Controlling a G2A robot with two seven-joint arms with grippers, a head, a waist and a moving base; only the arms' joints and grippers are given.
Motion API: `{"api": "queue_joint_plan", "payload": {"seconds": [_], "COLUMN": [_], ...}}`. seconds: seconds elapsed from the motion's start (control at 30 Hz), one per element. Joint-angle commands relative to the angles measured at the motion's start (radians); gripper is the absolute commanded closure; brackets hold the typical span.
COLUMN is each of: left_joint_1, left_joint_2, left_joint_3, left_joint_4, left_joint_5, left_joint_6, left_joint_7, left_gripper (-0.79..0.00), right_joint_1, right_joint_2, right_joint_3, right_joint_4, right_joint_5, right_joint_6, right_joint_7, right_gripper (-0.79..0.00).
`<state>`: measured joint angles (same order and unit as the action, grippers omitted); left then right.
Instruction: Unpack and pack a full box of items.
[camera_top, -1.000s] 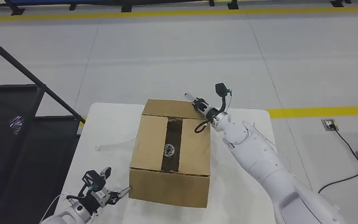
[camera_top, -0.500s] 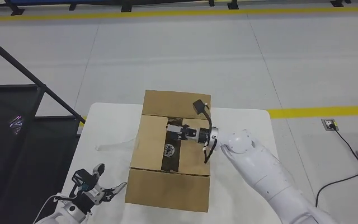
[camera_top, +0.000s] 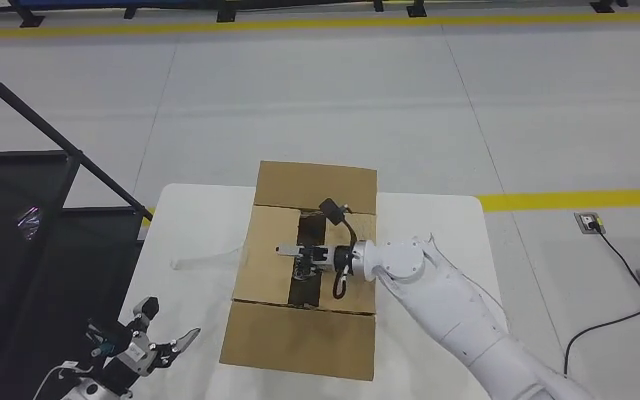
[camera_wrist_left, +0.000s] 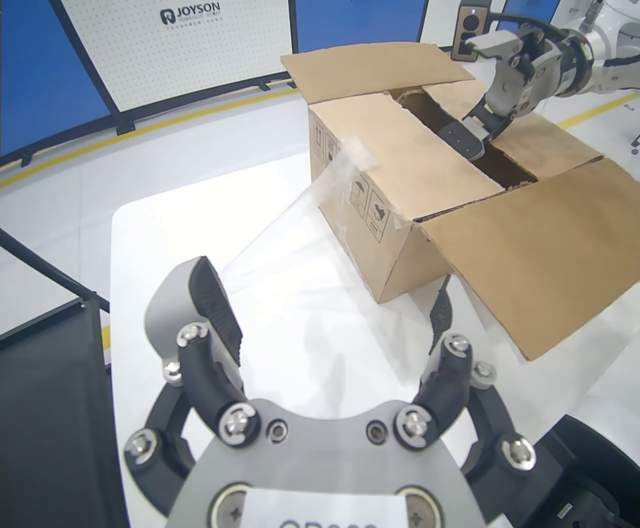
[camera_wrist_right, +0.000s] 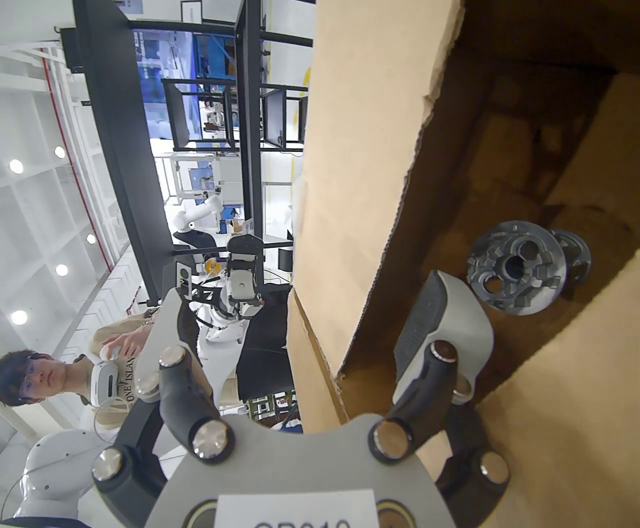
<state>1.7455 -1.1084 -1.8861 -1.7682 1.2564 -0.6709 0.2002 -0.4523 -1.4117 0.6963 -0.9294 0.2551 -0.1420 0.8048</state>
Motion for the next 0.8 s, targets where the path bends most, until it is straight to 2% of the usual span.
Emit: {"api": "queue_joint_plan", "payload": {"seconds": [0.0, 0.23, 0.4, 0.57, 0.77], "left_joint_1": [0.006, 0.017, 0.018, 0.022, -0.001], "left_joint_2": [0.000, 0.000, 0.002, 0.003, 0.001], "left_joint_3": [0.001, 0.010, 0.024, 0.044, 0.075], "left_joint_4": [0.001, 0.008, -0.011, -0.051, -0.109], "left_joint_5": [0.001, 0.037, 0.065, 0.102, 0.110], "left_joint_6": [0.003, 0.023, 0.021, 0.029, 0.081], "left_joint_7": [0.009, 0.018, 0.017, 0.016, -0.045], "left_gripper": [-0.785, -0.785, -0.785, -0.785, -0.785], "right_joint_1": [0.016, 0.065, 0.094, 0.106, 0.109], "right_joint_2": [-0.021, -0.091, -0.116, -0.131, -0.145], "right_joint_3": [-0.014, -0.024, -0.011, 0.002, -0.007], "right_joint_4": [0.057, 0.227, 0.284, 0.271, 0.176], "right_joint_5": [0.039, 0.220, 0.282, 0.310, 0.257], "right_joint_6": [-0.019, -0.164, -0.234, -0.285, -0.301], "right_joint_7": [-0.001, 0.086, 0.146, 0.183, 0.154], "right_gripper": [-0.785, -0.785, -0.785, -0.785, -0.785]}}
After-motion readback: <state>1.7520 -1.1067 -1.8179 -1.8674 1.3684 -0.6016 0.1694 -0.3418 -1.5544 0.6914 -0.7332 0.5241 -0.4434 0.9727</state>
